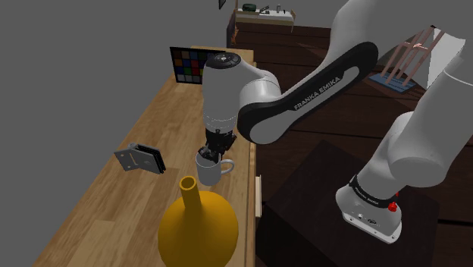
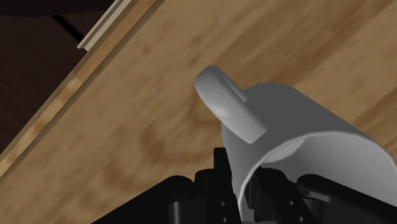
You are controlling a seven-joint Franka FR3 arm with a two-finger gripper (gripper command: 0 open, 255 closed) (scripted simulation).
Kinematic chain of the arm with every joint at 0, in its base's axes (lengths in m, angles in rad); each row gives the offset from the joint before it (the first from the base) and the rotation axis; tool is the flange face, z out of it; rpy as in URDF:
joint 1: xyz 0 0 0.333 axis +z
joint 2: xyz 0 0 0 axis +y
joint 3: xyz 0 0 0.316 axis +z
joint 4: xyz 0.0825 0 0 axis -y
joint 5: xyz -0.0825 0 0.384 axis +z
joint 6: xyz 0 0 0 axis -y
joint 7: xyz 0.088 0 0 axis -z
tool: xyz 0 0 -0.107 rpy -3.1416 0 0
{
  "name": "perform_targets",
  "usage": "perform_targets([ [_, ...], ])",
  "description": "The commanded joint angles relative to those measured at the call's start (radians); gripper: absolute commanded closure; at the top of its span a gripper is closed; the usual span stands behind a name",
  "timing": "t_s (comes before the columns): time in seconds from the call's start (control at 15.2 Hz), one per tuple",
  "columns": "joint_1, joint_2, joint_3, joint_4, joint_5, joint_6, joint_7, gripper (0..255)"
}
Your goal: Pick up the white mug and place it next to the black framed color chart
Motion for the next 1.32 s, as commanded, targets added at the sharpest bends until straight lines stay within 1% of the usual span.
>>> perform_targets([
  [0.0,0.000,0.000,0.000,0.000,0.000,0.000,0.000,255],
  [0.33,0.000,0.000,0.000,0.000,0.000,0.000,0.000,255],
  [0.79,-0.001,-0.062,0.000,0.038,0.051,-0.090,-0.040,255],
  [1.25,-0.001,-0.112,-0.005,0.088,0.086,-0.182,-0.070,255],
])
